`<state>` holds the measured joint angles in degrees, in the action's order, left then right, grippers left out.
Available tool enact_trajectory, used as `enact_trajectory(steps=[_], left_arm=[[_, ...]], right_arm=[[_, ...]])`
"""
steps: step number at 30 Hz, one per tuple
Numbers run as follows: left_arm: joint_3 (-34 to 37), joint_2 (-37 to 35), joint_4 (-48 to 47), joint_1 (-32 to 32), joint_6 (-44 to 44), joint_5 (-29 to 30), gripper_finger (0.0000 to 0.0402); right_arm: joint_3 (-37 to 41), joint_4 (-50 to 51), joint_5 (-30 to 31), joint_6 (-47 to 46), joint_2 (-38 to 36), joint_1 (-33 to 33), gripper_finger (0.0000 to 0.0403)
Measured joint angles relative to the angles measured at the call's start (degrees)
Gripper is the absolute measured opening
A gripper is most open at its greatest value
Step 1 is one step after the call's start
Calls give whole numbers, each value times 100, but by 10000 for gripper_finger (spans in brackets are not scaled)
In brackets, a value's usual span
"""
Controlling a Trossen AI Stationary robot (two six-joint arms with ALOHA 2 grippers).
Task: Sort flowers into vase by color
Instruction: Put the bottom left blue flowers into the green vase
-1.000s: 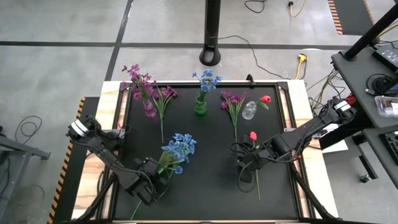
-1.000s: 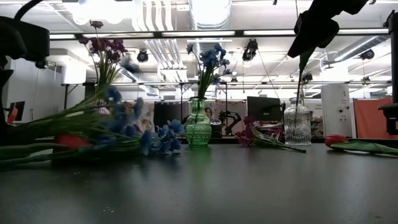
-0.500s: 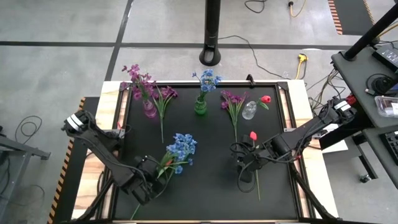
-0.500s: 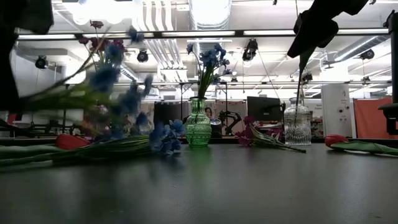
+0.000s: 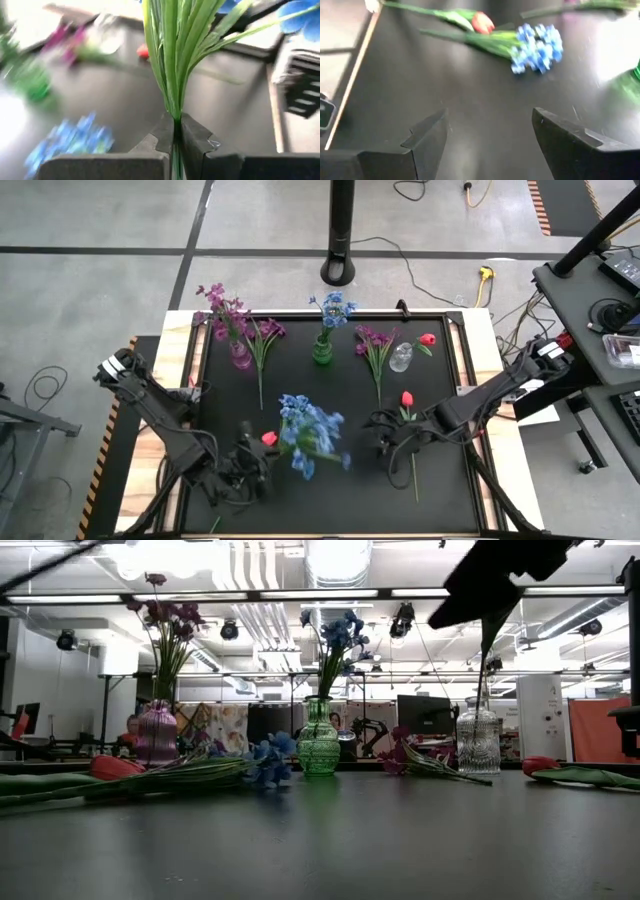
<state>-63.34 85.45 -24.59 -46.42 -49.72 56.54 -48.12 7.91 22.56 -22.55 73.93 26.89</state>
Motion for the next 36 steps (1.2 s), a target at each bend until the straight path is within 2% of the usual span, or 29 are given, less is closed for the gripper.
enact_trajectory(steps=[3,5,9,14,20,28,36], left_arm=[[274,43,1602,157,1595,-9,0],[493,80,2451,310,2358,-74,0],[1007,221,3977,700,3385,-339,0],[1516,483,5537,1007,3995,-360,0],[1713,692,6454,1173,4226,-527,0],[1738,830,6896,1332,4303,-547,0],[1714,861,7017,1351,4372,-573,0]], right_arm=[[460,-1270,3,318,0,0,279],[743,-2427,14,688,82,0,279],[1078,-4503,14,1443,458,-2,279],[1017,-5899,344,2088,947,-19,279],[599,-6124,444,2269,1333,-148,279],[161,-6133,395,2356,1750,-255,275],[4,-6093,462,2179,1845,-423,226]])
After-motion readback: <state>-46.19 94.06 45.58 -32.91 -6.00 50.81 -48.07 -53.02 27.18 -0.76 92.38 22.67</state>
